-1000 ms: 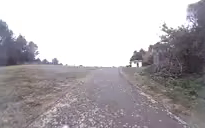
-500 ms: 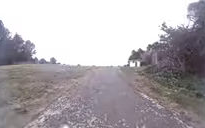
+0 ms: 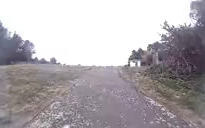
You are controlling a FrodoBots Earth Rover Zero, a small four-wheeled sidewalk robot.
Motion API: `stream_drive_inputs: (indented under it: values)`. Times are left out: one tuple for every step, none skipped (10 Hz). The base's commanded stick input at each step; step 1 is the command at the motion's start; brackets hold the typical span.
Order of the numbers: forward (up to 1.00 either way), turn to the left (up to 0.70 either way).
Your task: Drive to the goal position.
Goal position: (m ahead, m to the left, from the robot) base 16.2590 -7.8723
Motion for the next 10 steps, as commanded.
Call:
stream_drive_inputs:
  values:
    - [0.60, -0.05]
    - [0.60, -0.11]
    - [0.60, -0.15]
    - [0.60, -0.15]
    - [0.60, -0.15]
    - [0.60, -0.15]
    - [0.60, -0.15]
    - [0.60, -0.15]
    - [0.60, -0.15]
    - [0.60, -0.15]
